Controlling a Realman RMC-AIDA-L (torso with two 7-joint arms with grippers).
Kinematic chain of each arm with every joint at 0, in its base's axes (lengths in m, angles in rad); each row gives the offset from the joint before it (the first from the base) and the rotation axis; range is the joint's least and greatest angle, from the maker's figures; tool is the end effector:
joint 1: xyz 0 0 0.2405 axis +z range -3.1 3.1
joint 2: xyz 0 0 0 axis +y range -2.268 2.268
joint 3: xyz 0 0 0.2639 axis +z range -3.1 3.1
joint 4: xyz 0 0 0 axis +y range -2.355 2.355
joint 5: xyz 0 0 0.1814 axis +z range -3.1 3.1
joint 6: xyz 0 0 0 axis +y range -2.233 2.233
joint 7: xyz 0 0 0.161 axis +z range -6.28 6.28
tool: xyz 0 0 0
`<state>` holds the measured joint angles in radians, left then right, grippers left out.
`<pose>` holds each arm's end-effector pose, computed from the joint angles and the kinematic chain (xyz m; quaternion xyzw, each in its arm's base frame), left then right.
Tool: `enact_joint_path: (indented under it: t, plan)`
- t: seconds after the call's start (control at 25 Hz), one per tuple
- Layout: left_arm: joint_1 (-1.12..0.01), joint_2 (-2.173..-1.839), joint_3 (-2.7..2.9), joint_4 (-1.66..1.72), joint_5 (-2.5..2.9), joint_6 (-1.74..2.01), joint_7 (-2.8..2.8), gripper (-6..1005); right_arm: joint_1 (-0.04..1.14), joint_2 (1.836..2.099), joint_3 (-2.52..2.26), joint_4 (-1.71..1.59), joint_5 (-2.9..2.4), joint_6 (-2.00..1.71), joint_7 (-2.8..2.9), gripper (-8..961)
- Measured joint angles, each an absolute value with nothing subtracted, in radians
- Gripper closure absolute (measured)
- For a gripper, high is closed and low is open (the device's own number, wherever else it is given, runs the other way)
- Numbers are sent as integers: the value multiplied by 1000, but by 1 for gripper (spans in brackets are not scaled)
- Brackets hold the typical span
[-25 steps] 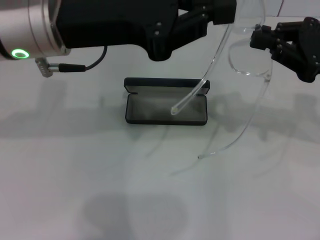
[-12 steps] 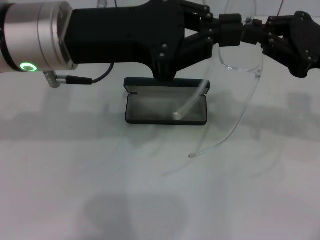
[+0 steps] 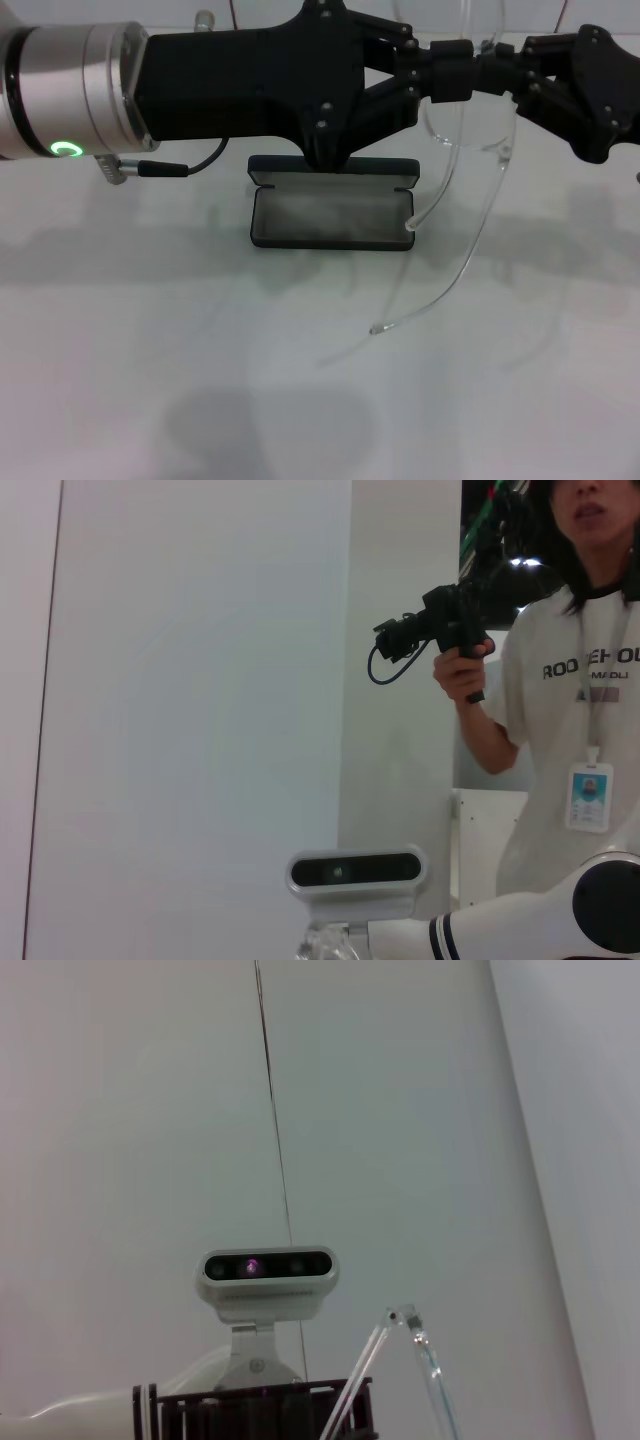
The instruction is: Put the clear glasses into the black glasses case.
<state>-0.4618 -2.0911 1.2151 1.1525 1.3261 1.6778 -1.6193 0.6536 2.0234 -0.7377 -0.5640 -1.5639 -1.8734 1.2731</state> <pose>-0.0968 0.2822 0.0175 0.9091 0.0187 0.4161 0.0092 0.1525 0.3212 0.0311 -0.8842 0.0469 0.4617 0.0536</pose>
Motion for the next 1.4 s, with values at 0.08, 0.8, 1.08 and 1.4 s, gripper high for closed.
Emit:
enact_joint_path:
  t: [0.08, 0.8, 1.08, 1.4]
  plan:
    - [-462, -2092, 1215, 1150, 1324, 1676, -1612, 935, 657, 2024, -746, -557, -1564, -1870, 1273, 889]
    - [-471, -2097, 1216, 1097, 1316, 1646, -1557, 935, 680, 2027, -808, -519, -1525, -1864, 1248, 889]
    - [-465, -2095, 1216, 1097, 1305, 1658, -1553, 936, 672, 2026, -822, -519, -1511, -1856, 1242, 889]
    - [-439, -2079, 1155, 1133, 1276, 1781, -1588, 936, 576, 2006, -817, -572, -1379, -1882, 1239, 889]
